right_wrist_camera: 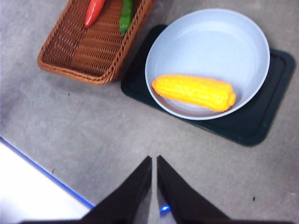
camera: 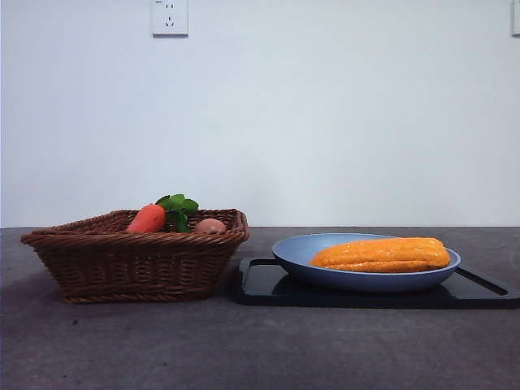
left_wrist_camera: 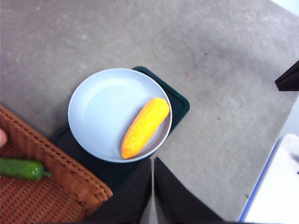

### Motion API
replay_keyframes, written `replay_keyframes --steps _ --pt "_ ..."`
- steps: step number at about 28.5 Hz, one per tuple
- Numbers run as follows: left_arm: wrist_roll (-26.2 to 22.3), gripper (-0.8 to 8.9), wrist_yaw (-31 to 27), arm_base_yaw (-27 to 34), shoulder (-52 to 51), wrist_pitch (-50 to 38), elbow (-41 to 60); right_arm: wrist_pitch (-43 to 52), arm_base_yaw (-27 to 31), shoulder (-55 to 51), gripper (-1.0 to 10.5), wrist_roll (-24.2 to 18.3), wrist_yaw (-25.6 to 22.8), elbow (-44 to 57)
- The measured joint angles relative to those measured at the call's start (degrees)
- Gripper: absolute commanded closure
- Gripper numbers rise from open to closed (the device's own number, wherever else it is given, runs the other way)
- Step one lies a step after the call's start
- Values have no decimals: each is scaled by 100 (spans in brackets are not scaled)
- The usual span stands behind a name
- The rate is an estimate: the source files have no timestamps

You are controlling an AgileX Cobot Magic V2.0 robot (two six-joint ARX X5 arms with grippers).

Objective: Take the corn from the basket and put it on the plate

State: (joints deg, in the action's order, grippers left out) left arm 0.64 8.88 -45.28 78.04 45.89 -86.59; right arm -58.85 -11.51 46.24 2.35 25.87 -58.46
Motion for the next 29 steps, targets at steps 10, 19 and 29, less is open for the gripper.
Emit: replay_keyframes --steps 10,19,29 --pt "-417 806 -9 461 -160 -496 13 341 0 2 944 2 -17 0" --pt "-778 806 -26 2312 -2245 -1969 1464 577 2 2 944 2 -39 0" --pt "-824 806 -55 4391 -5014 -3602 4743 940 4 2 944 0 -39 0"
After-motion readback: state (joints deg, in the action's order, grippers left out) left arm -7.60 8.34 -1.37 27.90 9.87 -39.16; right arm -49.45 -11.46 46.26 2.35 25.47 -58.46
